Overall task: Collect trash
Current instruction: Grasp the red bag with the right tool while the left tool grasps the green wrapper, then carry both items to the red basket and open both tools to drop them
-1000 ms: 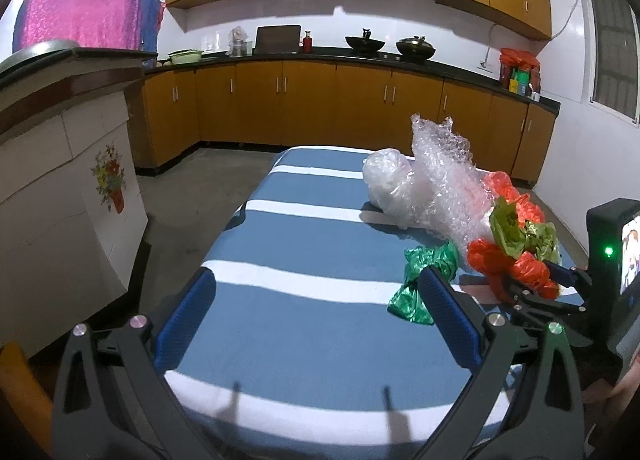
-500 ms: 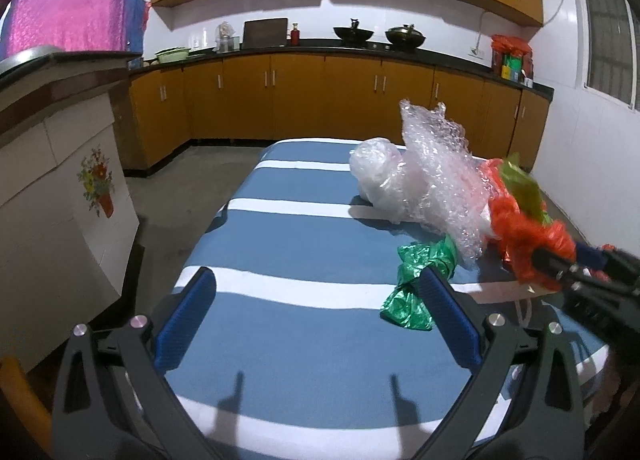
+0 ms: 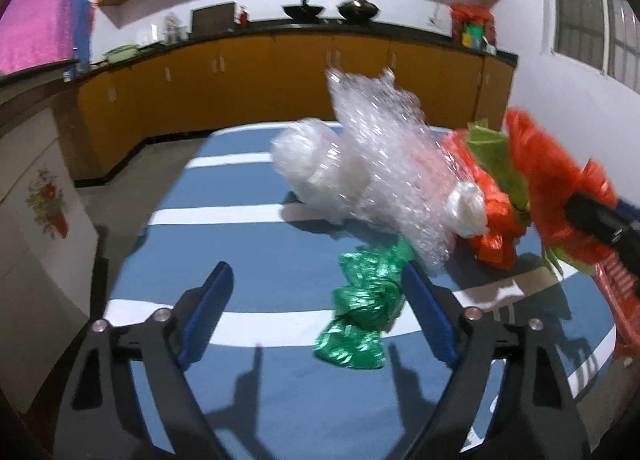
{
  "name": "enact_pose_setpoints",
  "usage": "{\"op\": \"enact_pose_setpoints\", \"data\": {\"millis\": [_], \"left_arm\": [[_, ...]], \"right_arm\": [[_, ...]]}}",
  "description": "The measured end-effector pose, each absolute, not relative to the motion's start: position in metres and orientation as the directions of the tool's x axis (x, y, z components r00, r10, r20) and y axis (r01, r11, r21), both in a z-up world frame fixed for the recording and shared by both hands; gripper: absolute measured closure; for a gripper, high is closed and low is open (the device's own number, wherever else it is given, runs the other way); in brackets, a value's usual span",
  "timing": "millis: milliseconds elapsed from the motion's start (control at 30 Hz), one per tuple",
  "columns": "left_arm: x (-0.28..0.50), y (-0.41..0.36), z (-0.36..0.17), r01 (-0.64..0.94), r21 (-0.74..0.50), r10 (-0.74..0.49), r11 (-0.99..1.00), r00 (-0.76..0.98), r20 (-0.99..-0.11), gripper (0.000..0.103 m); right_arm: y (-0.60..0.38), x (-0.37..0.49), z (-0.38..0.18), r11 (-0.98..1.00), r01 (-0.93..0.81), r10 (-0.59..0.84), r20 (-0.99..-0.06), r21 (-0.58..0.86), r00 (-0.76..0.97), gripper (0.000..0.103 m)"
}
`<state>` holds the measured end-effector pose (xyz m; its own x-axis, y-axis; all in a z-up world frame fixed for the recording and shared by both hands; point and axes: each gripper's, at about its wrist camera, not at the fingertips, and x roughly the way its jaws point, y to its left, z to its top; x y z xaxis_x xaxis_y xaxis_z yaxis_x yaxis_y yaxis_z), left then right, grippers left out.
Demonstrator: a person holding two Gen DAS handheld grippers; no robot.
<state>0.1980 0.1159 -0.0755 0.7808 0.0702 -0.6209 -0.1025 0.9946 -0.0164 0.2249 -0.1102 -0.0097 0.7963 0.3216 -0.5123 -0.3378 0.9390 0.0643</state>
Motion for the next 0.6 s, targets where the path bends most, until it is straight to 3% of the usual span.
{"op": "enact_pose_setpoints", "data": {"millis": [367,600], "left_arm": [[0.238,0.091,-0.110,-0.003,0.011,0.010,1.000,0.674,-0.739,0.044],[0.245,0.096,-0.117,-0.007,-0.035,-0.022,0.999,0.649,-0.760,0.066]], "right_arm": [[-0.128,0.229,-0.008,0.956,-0.286,0.277,-0.498,0.059,0.822,0.055],[-0.136,0.227,-0.012,0.963,-0.264,0.256,-0.509,0.059,0.822,0.055]]}}
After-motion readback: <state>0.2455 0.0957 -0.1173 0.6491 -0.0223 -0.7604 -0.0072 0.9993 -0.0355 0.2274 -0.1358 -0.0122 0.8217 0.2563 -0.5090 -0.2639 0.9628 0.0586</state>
